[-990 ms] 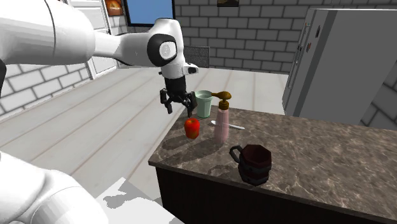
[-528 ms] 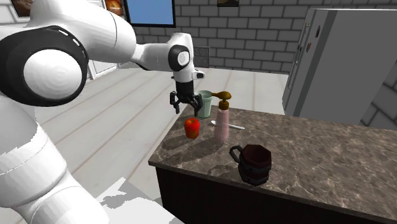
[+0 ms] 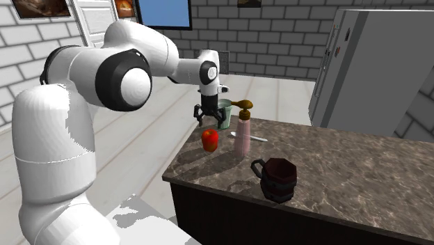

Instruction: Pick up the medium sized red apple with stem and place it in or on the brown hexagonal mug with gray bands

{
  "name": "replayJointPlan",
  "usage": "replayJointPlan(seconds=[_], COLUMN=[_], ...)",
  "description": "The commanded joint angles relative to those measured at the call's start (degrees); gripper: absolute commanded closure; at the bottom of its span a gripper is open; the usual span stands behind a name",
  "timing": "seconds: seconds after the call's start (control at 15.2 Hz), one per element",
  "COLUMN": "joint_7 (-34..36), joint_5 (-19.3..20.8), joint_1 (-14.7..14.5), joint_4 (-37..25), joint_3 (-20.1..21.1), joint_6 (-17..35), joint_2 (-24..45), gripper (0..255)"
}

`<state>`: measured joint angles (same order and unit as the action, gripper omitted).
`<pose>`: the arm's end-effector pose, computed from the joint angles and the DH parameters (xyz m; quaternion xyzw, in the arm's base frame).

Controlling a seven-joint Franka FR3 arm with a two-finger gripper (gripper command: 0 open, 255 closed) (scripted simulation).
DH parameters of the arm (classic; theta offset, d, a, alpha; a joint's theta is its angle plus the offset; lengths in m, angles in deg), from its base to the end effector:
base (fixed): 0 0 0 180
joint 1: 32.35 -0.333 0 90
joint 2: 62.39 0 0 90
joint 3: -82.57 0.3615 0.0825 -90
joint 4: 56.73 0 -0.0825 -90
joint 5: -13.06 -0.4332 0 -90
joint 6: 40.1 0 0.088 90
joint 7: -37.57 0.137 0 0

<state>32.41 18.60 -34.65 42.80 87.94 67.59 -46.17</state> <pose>0.6701 0.0759 0.3961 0.9888 0.1282 -0.0687 0.0333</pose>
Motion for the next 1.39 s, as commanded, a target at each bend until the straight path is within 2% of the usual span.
replayJointPlan(seconds=[0.0,0.07,0.59,1.12,1.19,1.32], joint_7=[-0.25,-0.35,-0.14,-0.13,-0.13,-0.14], joint_5=[0.37,0.51,0.78,0.78,0.78,0.78], joint_1=[-0.49,-0.74,-0.52,-0.52,-0.52,-0.52], joint_4=[-5.83,-8.29,-3.67,-3.71,-3.71,-3.71], joint_3=[0.18,0.25,0.05,0.05,0.05,0.05], joint_6=[-1.19,-1.8,3.69,3.67,3.67,3.67], joint_2=[5.67,7.97,8.84,8.86,8.86,8.86], gripper=[0,0,0,0,255,255])
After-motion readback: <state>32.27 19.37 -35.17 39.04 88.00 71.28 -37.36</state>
